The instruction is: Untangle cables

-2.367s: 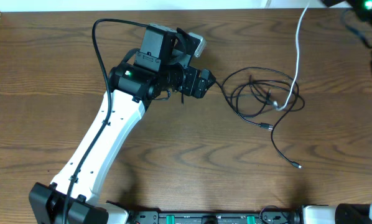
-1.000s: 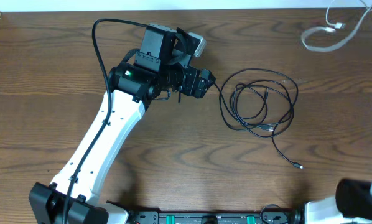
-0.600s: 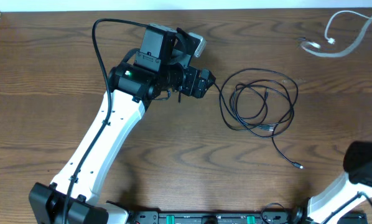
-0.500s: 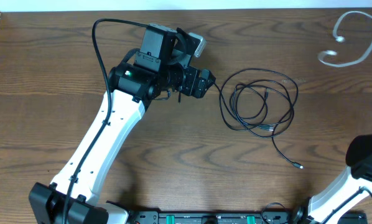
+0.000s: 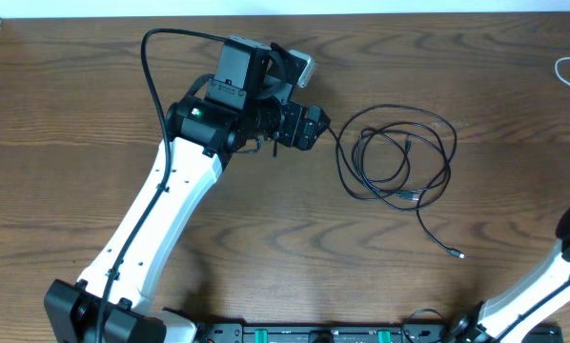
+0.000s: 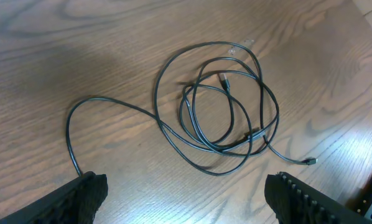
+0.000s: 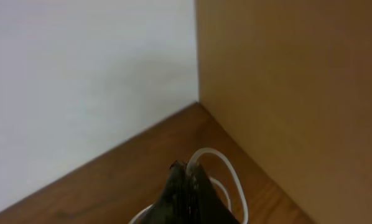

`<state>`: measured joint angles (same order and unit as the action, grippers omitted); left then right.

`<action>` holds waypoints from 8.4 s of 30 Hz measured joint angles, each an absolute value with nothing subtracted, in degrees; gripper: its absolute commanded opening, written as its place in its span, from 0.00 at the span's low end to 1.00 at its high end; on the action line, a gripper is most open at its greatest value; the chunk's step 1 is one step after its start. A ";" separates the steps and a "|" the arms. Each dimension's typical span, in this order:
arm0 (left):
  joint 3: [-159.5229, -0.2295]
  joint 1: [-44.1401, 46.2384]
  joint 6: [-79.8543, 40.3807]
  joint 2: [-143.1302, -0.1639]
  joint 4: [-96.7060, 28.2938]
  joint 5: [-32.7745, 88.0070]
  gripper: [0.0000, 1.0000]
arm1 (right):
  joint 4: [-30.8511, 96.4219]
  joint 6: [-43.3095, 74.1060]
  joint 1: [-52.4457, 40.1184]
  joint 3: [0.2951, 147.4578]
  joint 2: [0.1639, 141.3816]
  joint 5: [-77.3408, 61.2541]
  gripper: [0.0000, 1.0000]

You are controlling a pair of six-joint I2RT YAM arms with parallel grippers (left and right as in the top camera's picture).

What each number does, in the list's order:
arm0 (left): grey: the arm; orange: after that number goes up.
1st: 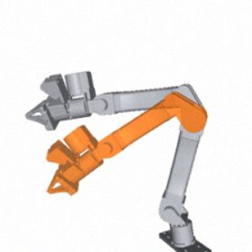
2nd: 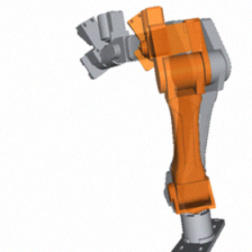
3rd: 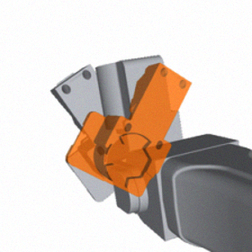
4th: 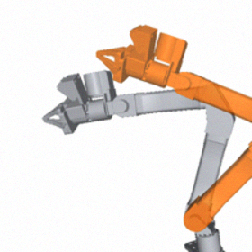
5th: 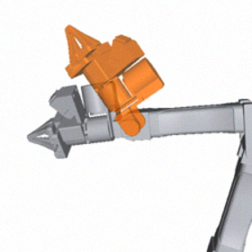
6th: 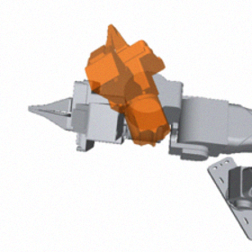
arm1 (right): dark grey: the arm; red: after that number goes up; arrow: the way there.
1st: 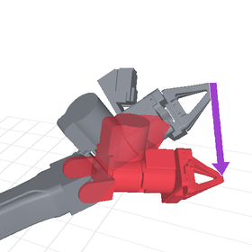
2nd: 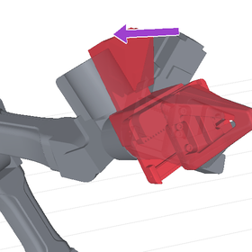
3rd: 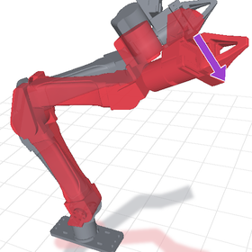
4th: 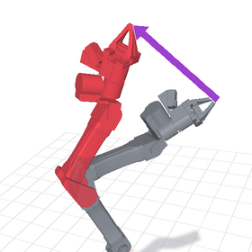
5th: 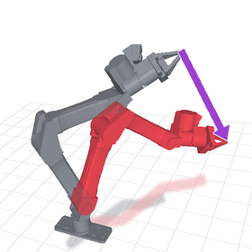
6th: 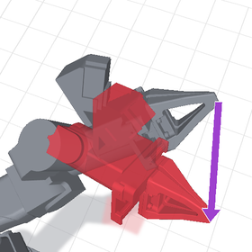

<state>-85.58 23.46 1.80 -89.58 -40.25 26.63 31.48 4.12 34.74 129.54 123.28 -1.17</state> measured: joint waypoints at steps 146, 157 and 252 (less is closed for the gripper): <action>-89.95 19.51 -11.81 -74.35 -3.75 0.08 0.07 | 88.03 -25.93 -3.11 128.07 121.86 -48.25 0.83; -89.95 19.29 -18.74 -74.22 -3.03 -0.36 0.08 | 78.87 -25.50 -14.41 126.96 121.86 -41.28 0.81; -89.93 10.70 -10.48 -70.02 -14.96 -22.33 0.07 | 56.38 -2.61 1.13 105.30 108.38 -28.01 0.64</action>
